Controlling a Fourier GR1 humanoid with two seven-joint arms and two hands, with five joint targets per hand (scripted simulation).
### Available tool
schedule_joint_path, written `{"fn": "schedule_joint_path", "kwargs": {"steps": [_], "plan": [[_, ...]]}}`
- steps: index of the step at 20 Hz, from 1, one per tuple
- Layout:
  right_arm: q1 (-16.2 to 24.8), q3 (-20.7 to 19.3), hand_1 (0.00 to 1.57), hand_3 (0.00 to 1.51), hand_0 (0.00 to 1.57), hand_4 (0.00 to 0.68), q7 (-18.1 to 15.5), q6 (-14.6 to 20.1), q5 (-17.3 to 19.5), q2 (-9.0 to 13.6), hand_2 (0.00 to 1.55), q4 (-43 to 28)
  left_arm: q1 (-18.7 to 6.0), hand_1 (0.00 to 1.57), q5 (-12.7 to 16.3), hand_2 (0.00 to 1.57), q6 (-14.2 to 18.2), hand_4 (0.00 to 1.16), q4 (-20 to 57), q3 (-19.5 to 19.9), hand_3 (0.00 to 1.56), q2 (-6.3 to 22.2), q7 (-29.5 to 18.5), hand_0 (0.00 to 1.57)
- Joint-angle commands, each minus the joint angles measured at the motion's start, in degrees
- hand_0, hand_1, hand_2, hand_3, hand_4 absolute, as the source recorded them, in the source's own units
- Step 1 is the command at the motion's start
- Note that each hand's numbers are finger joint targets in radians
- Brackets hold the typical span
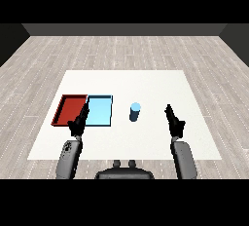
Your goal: Pick the blue can and put it in the blue box
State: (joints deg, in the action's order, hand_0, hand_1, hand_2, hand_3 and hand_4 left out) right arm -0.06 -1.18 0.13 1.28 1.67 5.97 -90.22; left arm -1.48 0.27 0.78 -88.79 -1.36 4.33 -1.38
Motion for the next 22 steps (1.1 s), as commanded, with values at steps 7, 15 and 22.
{"fn": "schedule_joint_path", "kwargs": {"steps": [7,15,22], "plan": [[-11.55,-1.57,0.0,0.0,0.0,0.0,-7.45,-3.5,-6.86,-4.84,0.0,2.99,-1.51,0.0,4.62,0.0,-2.11,0.0,-6.52,3.64,0.0,-1.5,-11.99,0.0],[-11.39,-2.99,0.0,0.0,0.0,0.0,-18.73,-9.28,-9.27,-4.21,0.0,11.29,1.91,0.0,4.48,0.0,-3.83,0.0,-2.4,1.44,0.0,-4.23,-22.81,0.0],[-14.11,-5.08,0.0,0.0,0.0,0.0,-18.05,-9.72,-10.77,-1.83,0.0,13.56,2.23,0.0,7.42,0.0,-7.45,0.0,1.42,4.44,0.0,-2.51,-26.07,0.0]]}}
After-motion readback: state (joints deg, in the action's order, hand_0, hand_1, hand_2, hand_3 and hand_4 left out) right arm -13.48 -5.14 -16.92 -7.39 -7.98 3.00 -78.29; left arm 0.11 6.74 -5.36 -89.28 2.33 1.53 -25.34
